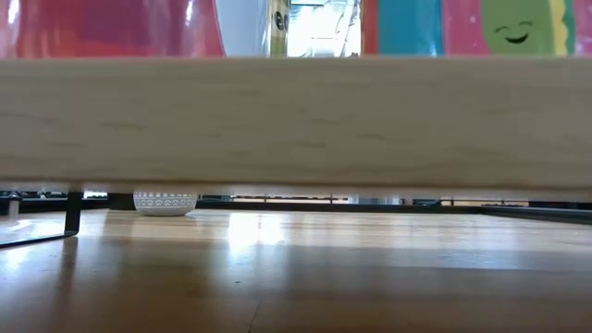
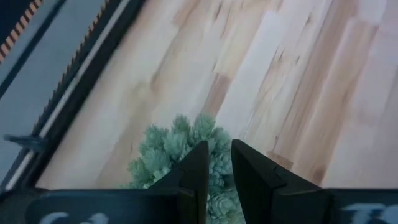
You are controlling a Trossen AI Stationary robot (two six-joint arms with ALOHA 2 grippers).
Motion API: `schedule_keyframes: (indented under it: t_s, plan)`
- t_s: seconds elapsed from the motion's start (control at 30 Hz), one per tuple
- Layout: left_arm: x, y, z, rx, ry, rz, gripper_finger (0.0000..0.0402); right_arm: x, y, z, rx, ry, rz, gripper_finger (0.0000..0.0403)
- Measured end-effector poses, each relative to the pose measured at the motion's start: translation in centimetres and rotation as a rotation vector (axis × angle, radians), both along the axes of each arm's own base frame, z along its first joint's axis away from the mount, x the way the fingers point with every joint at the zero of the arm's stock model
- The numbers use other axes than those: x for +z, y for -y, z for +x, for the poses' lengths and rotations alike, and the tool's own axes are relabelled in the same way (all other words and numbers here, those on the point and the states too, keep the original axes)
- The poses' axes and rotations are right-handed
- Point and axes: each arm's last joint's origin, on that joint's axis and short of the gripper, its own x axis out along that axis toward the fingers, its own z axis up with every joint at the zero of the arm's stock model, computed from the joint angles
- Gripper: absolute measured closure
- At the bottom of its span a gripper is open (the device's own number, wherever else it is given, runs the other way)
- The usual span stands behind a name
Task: Pick and place cans onto a shelf
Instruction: Return to Home Position
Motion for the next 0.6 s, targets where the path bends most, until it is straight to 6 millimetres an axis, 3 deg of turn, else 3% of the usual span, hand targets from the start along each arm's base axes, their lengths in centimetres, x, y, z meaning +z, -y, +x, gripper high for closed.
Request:
schedule_keyframes:
  t_s: [0.27,0.47,0.6]
  plan:
    - [6.2,0.2,-0.9,-0.039,0.177,0.054,0.0343,4.7,6.5,-1.6,-0.124,0.166,0.061,0.0382]
    - [9.8,0.3,-1.8,-0.045,0.289,0.097,0.0343,6.8,8.9,-3.2,-0.076,0.191,0.005,0.0376]
    - [10.7,0.4,-2.4,-0.076,0.292,0.137,0.0343,7.6,10.2,-3.9,-0.033,0.175,-0.054,0.0374]
